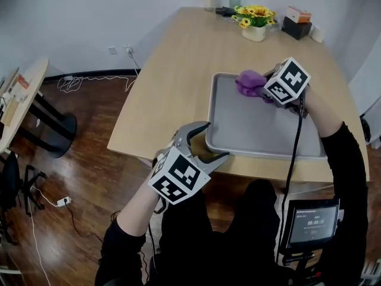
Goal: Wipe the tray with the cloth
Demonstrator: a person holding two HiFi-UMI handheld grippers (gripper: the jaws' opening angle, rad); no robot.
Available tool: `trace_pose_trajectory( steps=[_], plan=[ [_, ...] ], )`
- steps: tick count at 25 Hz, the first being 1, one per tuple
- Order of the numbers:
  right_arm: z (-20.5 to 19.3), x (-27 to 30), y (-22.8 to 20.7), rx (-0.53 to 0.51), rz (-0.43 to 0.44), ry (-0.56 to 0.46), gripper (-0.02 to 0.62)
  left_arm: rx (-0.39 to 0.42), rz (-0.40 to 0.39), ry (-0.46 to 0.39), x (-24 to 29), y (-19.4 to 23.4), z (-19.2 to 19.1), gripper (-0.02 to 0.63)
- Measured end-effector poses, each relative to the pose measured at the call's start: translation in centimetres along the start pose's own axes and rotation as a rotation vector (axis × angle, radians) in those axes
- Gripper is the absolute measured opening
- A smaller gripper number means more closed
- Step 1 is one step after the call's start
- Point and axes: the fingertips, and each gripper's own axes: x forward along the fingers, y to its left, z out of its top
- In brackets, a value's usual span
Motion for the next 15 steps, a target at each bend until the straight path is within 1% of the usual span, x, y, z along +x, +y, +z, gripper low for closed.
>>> trace_pose_trajectory(
  steps=[4,6,8,10,13,15],
  plan=[
    [5.8,2.2,4.7,-0.136,0.021,-0.039,0.109,-0.005,-0.011,-0.003,0.0,0.2,-0.1,0.348],
    [7.3,2.5,7.7,-0.195,0.048,-0.048,0.109,-0.006,-0.017,0.001,0.0,0.4,-0.4,0.348],
    [7.6,2.2,10.3,-0.235,0.070,-0.053,0.109,-0.003,-0.018,0.002,0.0,0.4,-0.5,0.348],
    [7.1,1.5,12.2,-0.227,0.101,-0.065,0.109,0.004,-0.015,0.001,-0.1,0.5,-0.6,0.348],
    [5.8,-0.2,15.1,-0.163,0.177,-0.105,0.109,0.004,-0.009,0.003,-0.3,0.6,-0.9,0.348],
    [4.8,-1.5,17.3,-0.148,0.217,-0.132,0.109,0.003,-0.003,0.007,-0.5,0.8,-1.0,0.348]
  ],
)
